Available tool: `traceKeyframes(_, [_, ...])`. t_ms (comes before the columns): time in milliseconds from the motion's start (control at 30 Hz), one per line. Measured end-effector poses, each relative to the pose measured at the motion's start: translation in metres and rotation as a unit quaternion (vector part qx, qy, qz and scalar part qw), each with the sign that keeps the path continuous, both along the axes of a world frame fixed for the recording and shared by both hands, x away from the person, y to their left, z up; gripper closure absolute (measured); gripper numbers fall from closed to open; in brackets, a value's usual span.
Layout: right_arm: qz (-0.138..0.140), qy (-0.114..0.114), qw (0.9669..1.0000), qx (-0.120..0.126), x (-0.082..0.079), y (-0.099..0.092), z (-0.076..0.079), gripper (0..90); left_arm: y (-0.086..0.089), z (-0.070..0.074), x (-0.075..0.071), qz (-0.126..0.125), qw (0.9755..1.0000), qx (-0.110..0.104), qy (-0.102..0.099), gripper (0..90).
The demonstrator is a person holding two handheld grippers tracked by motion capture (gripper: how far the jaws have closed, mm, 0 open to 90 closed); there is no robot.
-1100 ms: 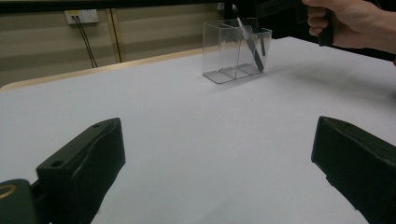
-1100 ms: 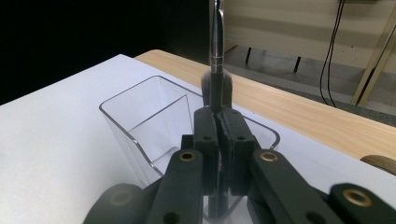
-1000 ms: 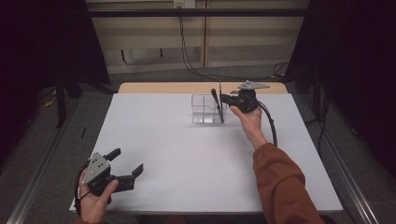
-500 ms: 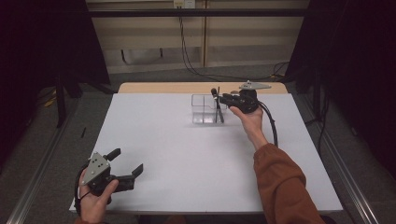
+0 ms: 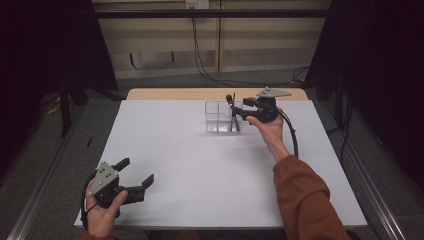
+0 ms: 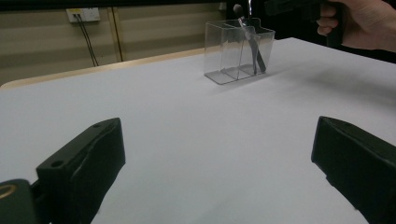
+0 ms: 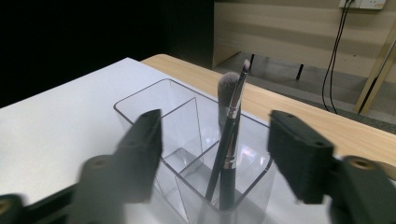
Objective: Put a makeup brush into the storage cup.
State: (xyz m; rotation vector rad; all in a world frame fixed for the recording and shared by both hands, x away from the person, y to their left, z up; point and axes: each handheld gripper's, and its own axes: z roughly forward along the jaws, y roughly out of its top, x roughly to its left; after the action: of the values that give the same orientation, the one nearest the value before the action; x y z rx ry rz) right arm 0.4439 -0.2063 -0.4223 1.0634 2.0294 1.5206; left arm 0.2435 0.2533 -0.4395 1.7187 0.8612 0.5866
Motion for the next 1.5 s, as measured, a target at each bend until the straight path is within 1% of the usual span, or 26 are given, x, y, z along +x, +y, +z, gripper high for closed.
traceKeyframes(133, [-0.005,0.0,1.0,0.007,-0.001,-0.004,-0.001,22.5,0.001,0.0,-0.001,0.002,1.0,0.003,0.0,2.8])
traceKeyframes(167, [-0.006,0.0,0.9999,0.011,-0.001,-0.005,-0.001,22.0,0.001,0.0,-0.001,0.002,1.0,0.003,0.0,2.9])
traceKeyframes(233, [-0.01,0.002,0.9998,0.014,-0.002,-0.008,-0.001,17.1,0.002,-0.001,-0.001,0.003,1.0,0.001,0.001,2.9])
traceKeyframes(300, [-0.012,0.003,0.9998,0.017,-0.003,-0.009,-0.002,14.7,0.002,-0.001,-0.001,0.003,1.0,0.002,0.001,2.8])
traceKeyframes(367, [-0.014,0.008,0.9996,0.021,-0.004,-0.009,-0.002,9.5,0.001,-0.001,-0.001,0.003,1.0,0.002,0.0,2.8])
traceKeyframes(467, [-0.015,0.01,0.9996,0.02,-0.006,-0.009,-0.001,7.5,0.001,-0.001,-0.001,0.001,1.0,0.003,-0.001,2.8])
traceKeyframes(600, [-0.009,0.003,0.9998,0.02,-0.011,-0.009,0.0,3.9,0.001,-0.001,-0.001,-0.003,1.0,0.005,-0.002,2.8])
traceKeyframes(633, [-0.005,0.002,0.9998,0.017,-0.013,-0.008,0.0,1.2,0.001,-0.001,-0.001,-0.003,1.0,0.005,-0.002,2.8])
traceKeyframes(700, [0.002,0.002,0.9999,0.016,-0.015,-0.009,0.0,1.2,0.002,0.0,-0.001,-0.003,1.0,0.004,-0.003,2.8])
traceKeyframes(767, [0.0,0.003,0.9999,0.011,-0.018,-0.008,0.001,2.0,0.002,0.0,-0.001,-0.005,1.0,0.005,-0.003,2.8])
traceKeyframes(800, [-0.001,-0.001,0.9999,0.01,-0.02,-0.009,0.002,1.5,0.001,0.0,-0.001,-0.006,1.0,0.005,-0.004,2.8])
traceKeyframes(867, [-0.001,0.003,0.9999,0.012,-0.022,-0.01,0.003,1.6,0.001,0.0,-0.001,-0.006,1.0,0.004,-0.004,2.8])
traceKeyframes(933, [-0.004,-0.001,1.0,0.006,-0.025,-0.01,0.005,1.6,0.001,0.0,-0.001,-0.008,1.0,0.004,-0.004,2.8])
traceKeyframes(1000, [-0.017,-0.003,0.9998,-0.004,-0.028,-0.01,0.006,1.9,0.002,0.0,0.0,-0.007,1.0,0.004,-0.004,2.8])
traceKeyframes(1033, [-0.021,-0.004,0.9998,-0.005,-0.03,-0.01,0.005,2.4,0.002,0.0,0.0,-0.007,1.0,0.003,-0.004,2.8])
traceKeyframes(1100, [-0.016,0.003,0.9999,0.003,-0.033,-0.012,0.004,1.9,0.001,0.0,0.0,-0.007,1.0,0.004,-0.004,2.8])
traceKeyframes(1267, [-0.027,0.001,0.9996,-0.012,-0.04,-0.016,0.002,2.1,0.001,0.0,0.0,-0.006,1.0,0.003,-0.004,2.8])
traceKeyframes(1300, [-0.031,-0.001,0.9994,-0.016,-0.042,-0.017,0.002,2.1,0.001,0.0,0.0,-0.007,1.0,0.002,-0.004,2.8])
traceKeyframes(1367, [-0.03,-0.005,0.9994,-0.014,-0.047,-0.019,0.003,2.1,0.001,0.0,0.0,-0.007,1.0,0.002,-0.004,2.8])
traceKeyframes(1433, [-0.033,-0.011,0.9991,-0.022,-0.051,-0.021,0.003,2.1,0.001,0.0,0.0,-0.006,1.0,0.0,-0.005,2.8])
traceKeyframes(1500, [-0.033,-0.014,0.9991,-0.024,-0.054,-0.023,0.003,2.1,0.001,0.0,0.001,-0.006,1.0,-0.002,-0.005,2.8])
